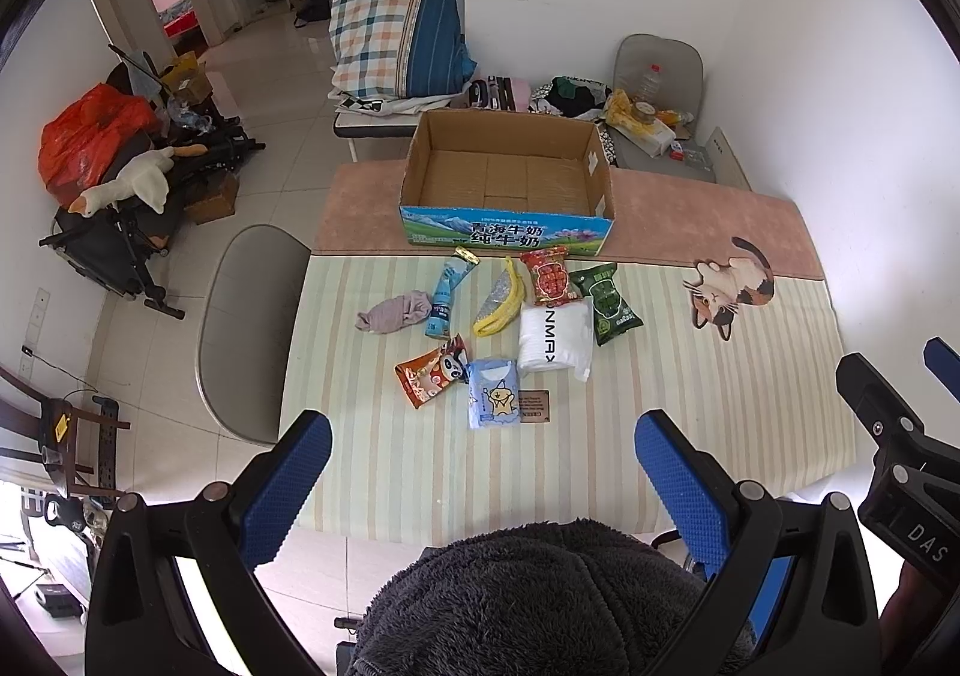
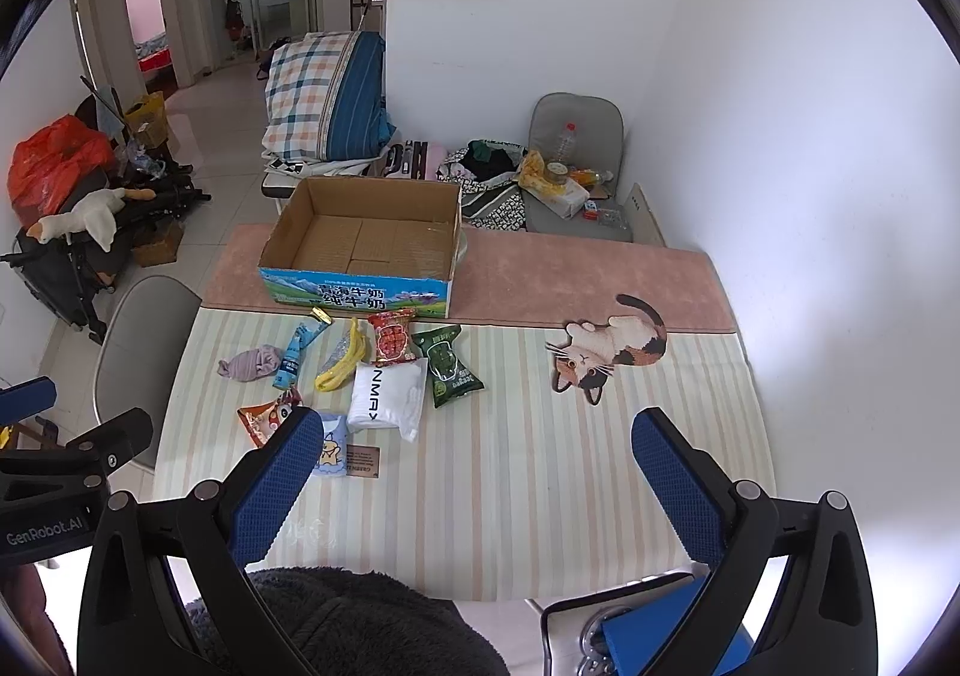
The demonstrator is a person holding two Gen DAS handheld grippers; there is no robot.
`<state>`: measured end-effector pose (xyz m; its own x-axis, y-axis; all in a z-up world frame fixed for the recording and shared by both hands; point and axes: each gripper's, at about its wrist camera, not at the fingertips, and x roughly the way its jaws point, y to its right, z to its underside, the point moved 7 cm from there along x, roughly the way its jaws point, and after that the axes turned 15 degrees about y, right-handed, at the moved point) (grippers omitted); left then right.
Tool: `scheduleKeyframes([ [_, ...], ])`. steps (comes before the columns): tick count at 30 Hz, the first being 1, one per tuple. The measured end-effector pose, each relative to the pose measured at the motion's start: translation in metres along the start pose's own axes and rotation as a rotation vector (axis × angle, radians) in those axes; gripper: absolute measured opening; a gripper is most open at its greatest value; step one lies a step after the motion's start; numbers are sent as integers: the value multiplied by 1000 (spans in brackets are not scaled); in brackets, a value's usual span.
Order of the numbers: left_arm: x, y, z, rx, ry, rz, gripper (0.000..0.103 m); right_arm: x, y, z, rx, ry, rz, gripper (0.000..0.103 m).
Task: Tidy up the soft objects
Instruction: 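Grasp the white NMAX bag with the right tool while the left grasps the blue tissue pack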
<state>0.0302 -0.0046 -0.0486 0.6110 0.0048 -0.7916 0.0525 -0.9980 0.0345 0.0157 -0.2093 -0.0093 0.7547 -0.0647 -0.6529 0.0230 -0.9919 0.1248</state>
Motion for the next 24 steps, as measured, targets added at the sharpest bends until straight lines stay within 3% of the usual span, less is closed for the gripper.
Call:
scheduleKeyframes([
  [10,2,1,-2,-6,4,1,103,3,3,5,24,-5,-24,103],
  [13,15,-8,-11,-22,45,-18,103,21,2,10,54,-25,-44,103],
  [15,34,-17,-17,-31,59,-48,103,47,2,15,71,-59,-56,103],
  [18,78,-39,-13,-84,18,-85,103,106,-4,29,110,-145,-103,103],
  [24,183,-62,27,-128,-159,-114,102,267,-38,89,79,-384,-131,103],
])
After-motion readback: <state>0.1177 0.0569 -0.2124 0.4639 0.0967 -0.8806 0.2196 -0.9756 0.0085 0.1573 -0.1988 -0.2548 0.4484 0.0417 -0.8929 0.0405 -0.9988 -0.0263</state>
